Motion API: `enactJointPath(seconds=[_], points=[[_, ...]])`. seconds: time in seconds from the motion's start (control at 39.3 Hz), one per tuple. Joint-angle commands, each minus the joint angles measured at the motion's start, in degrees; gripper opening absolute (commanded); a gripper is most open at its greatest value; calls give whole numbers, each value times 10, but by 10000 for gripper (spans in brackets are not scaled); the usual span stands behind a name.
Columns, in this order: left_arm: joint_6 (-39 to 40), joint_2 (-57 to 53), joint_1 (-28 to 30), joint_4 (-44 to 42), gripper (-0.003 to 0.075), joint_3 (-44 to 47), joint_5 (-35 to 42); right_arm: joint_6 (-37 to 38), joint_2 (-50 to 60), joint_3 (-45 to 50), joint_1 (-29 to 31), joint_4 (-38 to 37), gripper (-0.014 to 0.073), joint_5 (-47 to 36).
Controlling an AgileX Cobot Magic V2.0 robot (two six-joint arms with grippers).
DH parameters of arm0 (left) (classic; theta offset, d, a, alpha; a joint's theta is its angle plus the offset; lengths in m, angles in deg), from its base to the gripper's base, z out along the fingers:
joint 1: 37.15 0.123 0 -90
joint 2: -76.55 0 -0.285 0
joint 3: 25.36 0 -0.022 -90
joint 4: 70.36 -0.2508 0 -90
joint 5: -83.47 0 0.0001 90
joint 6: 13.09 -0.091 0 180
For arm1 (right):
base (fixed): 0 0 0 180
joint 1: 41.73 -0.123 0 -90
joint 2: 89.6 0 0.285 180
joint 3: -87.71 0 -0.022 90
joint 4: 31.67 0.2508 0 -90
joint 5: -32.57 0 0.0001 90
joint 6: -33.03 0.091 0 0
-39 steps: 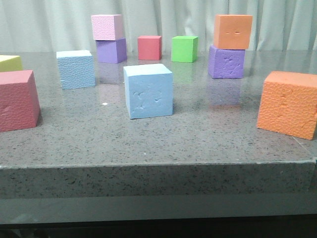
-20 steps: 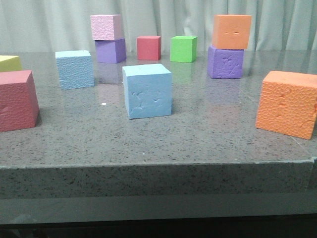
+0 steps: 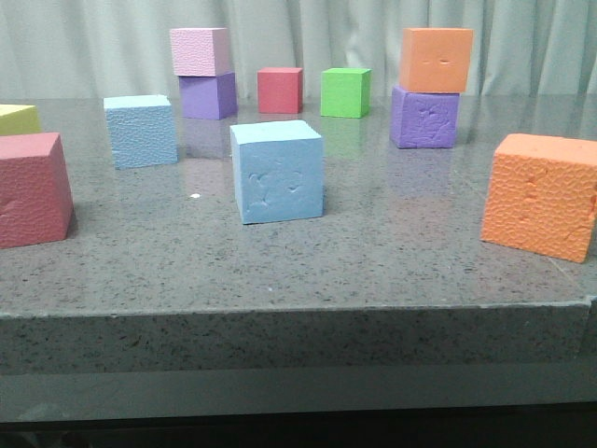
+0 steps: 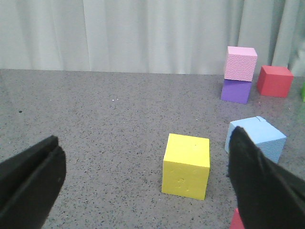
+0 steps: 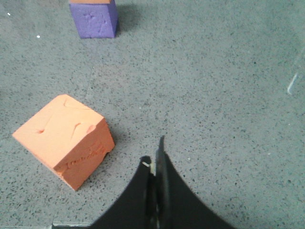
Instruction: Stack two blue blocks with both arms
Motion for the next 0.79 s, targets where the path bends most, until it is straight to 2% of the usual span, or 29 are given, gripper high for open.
enactJointPath(seconds=[0.0, 0.13, 0.23, 0.33, 0.53, 0.64, 0.76], points=[[5, 20, 1, 4, 671, -34, 46, -5, 20, 1, 4, -16, -72, -69], [5, 72, 0, 4, 671, -83, 39, -5, 22, 6, 4, -16, -72, -82], [5, 143, -18, 4, 671, -155, 30, -5, 22, 6, 4, -16, -72, -81], [5, 212, -67, 4, 671, -221, 21, -5, 22, 6, 4, -16, -72, -81], [5, 387, -206, 4, 671, -366, -40, -5, 22, 6, 4, -16, -72, -82], [5, 471, -232, 4, 671, -443, -98, -5, 22, 6, 4, -16, -72, -82], [6, 549, -231, 12, 671, -547, -204, -5, 22, 9, 4, -16, -72, -82]])
